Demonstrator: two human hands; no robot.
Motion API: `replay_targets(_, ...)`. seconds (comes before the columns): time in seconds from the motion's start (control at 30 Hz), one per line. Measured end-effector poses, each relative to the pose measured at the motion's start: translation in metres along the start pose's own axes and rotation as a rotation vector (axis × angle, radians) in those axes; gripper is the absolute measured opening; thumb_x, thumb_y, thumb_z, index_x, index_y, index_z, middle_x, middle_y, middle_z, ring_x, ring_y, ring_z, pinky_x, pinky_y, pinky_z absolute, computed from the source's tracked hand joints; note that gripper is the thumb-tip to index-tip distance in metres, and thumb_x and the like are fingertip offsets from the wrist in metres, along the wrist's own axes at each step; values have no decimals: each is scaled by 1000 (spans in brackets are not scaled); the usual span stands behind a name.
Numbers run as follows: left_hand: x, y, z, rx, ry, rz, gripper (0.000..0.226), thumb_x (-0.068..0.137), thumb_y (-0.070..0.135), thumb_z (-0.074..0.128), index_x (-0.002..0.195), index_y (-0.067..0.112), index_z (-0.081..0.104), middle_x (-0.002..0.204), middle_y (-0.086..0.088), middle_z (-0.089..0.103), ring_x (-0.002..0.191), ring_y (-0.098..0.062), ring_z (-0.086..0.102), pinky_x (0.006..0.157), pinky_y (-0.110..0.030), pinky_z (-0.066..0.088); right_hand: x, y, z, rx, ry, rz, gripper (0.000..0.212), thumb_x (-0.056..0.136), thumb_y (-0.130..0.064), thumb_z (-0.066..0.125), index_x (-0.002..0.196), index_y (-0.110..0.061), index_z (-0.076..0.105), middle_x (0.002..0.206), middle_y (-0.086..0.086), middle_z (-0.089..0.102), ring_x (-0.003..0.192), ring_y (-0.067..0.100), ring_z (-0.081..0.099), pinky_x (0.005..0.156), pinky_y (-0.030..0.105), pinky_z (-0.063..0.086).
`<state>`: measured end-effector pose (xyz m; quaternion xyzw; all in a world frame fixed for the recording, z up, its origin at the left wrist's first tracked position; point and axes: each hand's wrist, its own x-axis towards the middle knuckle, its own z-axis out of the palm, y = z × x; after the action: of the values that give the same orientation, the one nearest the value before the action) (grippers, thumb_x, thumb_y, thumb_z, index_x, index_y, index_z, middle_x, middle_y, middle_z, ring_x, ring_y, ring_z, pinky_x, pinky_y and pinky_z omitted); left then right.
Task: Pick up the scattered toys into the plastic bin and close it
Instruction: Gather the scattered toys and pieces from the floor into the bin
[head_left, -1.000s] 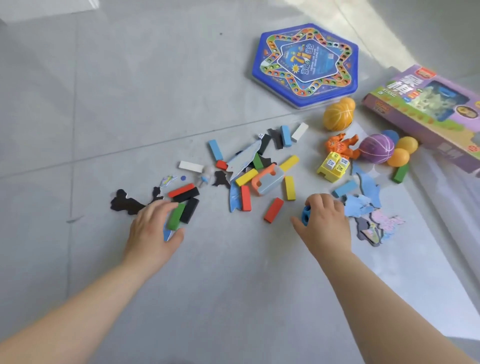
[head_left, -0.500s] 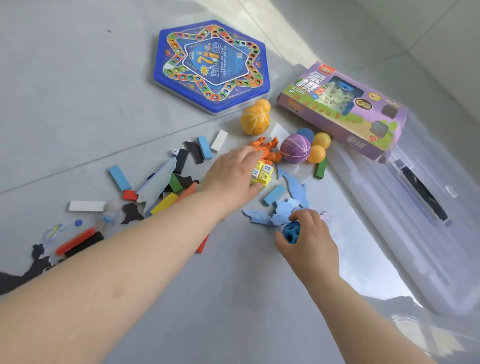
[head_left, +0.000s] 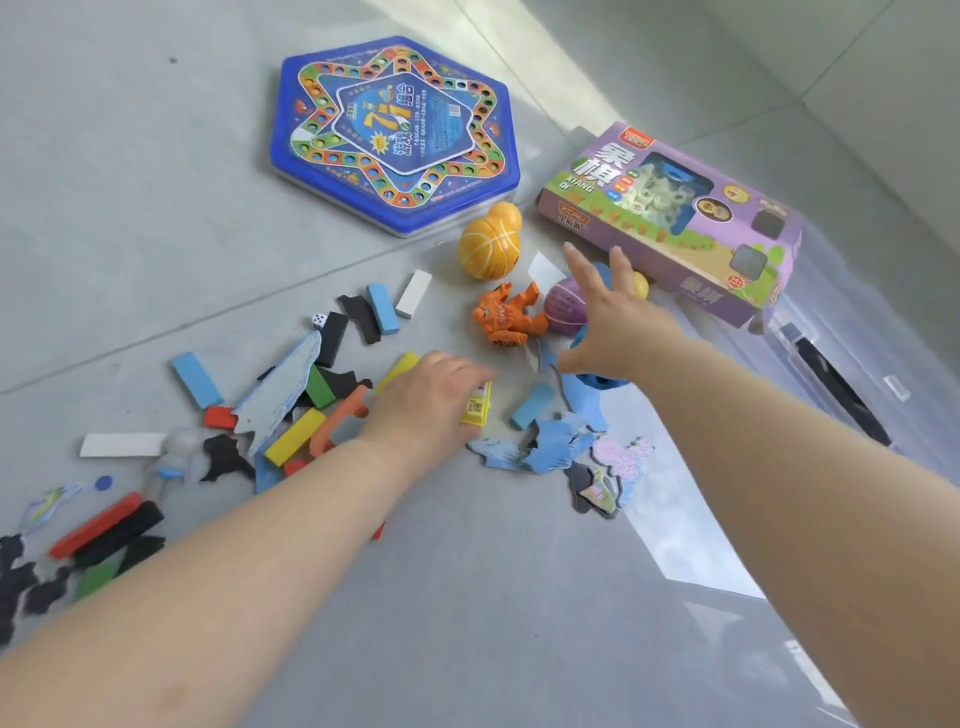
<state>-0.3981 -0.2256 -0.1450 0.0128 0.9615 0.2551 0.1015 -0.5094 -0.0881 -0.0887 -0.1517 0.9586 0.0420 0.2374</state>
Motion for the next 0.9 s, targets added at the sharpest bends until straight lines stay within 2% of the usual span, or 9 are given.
replay_targets(0.13, -2, -2, 1, -61, 6, -41, 54, 86, 22, 57, 136, 26, 36, 139, 10, 41, 131, -8, 28, 100, -19, 26, 21, -9, -9, -50, -178, 7, 96, 78, -35, 68, 146, -37, 0, 157, 10, -6, 128, 38, 41, 89, 39, 44)
replay_targets(0.2, -3, -1, 0, -55, -8, -33, 53, 87, 23, 56, 136, 27, 35, 139, 11, 40, 132, -8, 28, 99, -18, 27, 25, -15, -10, -68, -189, 12, 87, 78, -34, 66, 145, -36, 11, 150, 11, 12, 111, 35, 50, 78, 35, 45)
replay_targets(0.27, -4, -2, 1, -37, -3, -31, 53, 88, 26, 54, 137, 28, 33, 140, 11, 38, 132, -7, 28, 99, -20, 29, 25, -22, -9, -101, -153, -5, 79, 78, -33, 65, 142, -32, 20, 136, 11, 26, 89, 30, 49, 68, 32, 42)
replay_targets(0.3, -4, -2, 1, -40, 0, -39, 54, 88, 26, 54, 137, 28, 32, 140, 11, 38, 132, -7, 28, 99, -20, 31, 23, -24, -6, -110, -130, -11, 75, 78, -32, 64, 141, -30, 23, 132, 11, 28, 85, 29, 47, 66, 32, 41)
replay_targets(0.47, -7, 0, 2, -56, -1, -71, 55, 88, 27, 55, 138, 30, 31, 141, 13, 38, 132, -8, 28, 98, -23, 34, 6, -17, 15, -20, 11, -4, 63, 79, -25, 61, 134, -26, 30, 136, 11, 24, 83, 28, 40, 57, 30, 37)
replay_targets(0.6, -7, 1, 1, -57, 4, -79, 57, 87, 27, 56, 138, 27, 31, 142, 10, 38, 132, -10, 28, 99, -24, 33, -14, -10, 29, 98, 102, -22, 62, 79, -24, 61, 134, -27, 31, 147, 9, 15, 88, 33, 50, 64, 30, 37)
replay_targets(0.73, -8, 5, 0, -43, -15, -114, 57, 87, 24, 58, 138, 24, 33, 140, 6, 41, 131, -13, 30, 99, -26, 32, -48, -2, 21, 233, 196, -19, 59, 79, -26, 62, 131, -28, 33, 145, 4, 16, 81, 29, 46, 66, 29, 36)
replay_targets(0.83, -13, 16, -6, -86, 23, -199, 56, 86, 22, 59, 137, 21, 35, 140, 4, 42, 131, -16, 32, 99, -27, 32, -87, 17, 7, 361, 277, -58, 60, 76, -25, 66, 128, -31, 37, 143, -2, 19, 92, 31, 53, 69, 32, 44)
replay_targets(0.9, -16, 33, -14, -175, 113, -211, 57, 84, 23, 62, 136, 20, 38, 138, 0, 45, 128, -18, 36, 96, -25, 31, -120, 37, -6, 478, 339, -86, 59, 74, -22, 69, 122, -38, 40, 137, -8, 24, 96, 22, 52, 75, 33, 49)
